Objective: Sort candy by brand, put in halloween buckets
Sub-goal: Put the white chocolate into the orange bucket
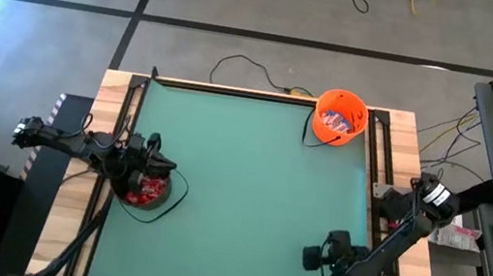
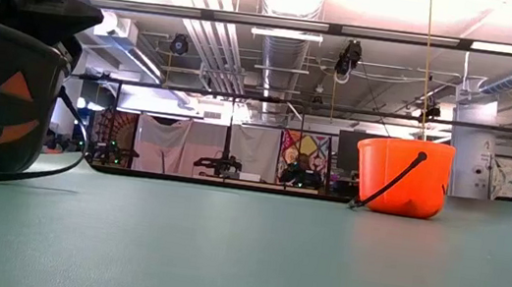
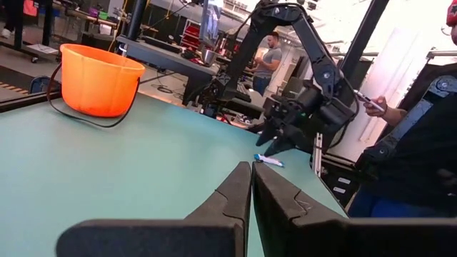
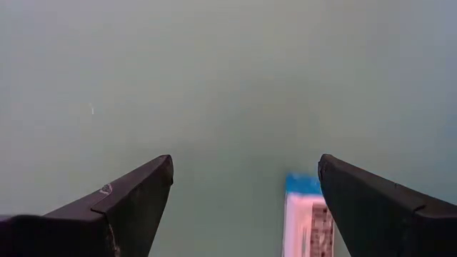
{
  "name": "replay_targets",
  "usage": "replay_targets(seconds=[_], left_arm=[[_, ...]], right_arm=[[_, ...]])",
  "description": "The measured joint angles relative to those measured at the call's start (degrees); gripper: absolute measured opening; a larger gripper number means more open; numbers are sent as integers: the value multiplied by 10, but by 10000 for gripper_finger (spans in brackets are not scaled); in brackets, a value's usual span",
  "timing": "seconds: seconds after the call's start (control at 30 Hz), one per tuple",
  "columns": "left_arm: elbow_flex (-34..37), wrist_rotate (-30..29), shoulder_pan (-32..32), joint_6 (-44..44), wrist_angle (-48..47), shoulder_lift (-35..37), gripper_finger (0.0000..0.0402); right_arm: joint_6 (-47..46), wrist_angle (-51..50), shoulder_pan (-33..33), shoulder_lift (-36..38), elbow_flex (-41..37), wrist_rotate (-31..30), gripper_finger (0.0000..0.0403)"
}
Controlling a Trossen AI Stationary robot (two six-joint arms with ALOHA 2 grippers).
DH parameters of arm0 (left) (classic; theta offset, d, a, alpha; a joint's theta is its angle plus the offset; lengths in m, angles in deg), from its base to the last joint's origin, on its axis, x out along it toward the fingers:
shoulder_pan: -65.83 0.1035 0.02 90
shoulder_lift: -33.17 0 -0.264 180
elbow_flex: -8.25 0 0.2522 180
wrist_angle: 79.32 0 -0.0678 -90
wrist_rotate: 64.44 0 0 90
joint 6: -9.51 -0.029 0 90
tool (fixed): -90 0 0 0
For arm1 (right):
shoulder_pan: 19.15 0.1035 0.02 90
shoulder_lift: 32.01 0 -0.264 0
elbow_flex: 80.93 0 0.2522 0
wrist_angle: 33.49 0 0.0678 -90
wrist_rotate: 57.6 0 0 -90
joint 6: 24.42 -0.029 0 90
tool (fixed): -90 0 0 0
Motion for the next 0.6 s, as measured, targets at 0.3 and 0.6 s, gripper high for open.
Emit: replay_targets(seconds=[0.3,0.6], left_arm=[[0,0,0,0,0,0,0],[0,0,0,0,0,0,0]], right_arm=[[-6,100,31,-3,1,74,341],[-10,75,66,-19,-2,96,341]])
